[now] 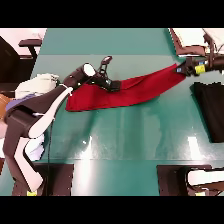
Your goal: Fold the shirts.
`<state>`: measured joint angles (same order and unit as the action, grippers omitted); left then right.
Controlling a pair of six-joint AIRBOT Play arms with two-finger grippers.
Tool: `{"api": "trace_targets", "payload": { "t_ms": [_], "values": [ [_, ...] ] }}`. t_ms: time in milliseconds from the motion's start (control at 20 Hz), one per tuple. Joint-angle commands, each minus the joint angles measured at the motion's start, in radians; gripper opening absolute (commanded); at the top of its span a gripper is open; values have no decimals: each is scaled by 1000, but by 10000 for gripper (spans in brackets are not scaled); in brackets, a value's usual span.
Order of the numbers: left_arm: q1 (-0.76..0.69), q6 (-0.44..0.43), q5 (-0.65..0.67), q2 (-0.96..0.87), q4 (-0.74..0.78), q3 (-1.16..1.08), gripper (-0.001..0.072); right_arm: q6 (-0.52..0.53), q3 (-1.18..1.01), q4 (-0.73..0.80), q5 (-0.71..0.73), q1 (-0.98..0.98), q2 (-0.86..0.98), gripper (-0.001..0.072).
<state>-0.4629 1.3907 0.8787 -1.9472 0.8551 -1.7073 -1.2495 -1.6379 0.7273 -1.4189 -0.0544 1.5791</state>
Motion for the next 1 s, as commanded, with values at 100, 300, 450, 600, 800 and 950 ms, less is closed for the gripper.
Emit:
{"api": "trace_targets", "payload": {
  "t_ms": [100, 300, 450, 600, 800, 950],
  "values": [
    [-53, 43, -2, -92, 2, -111, 27, -63, -192, -2, -39, 168, -49, 19],
    [-55, 53, 5, -92, 43, -111, 27, -70, -238, -3, -13, 288, -48, 19],
    [-36, 49, 63, -90, 51, -140, 26, -70, -238, -3, 39, 359, -40, 19],
    [43, 51, 146, -24, 138, -187, 26, -66, -238, -24, 95, 437, -16, 19],
    [238, 49, 240, 180, 270, -195, 27, 14, -239, -136, 237, 604, 84, 20],
    [394, 49, 274, 327, 306, -196, 27, 65, -285, -131, 417, 766, 209, 102]
  ]
}}
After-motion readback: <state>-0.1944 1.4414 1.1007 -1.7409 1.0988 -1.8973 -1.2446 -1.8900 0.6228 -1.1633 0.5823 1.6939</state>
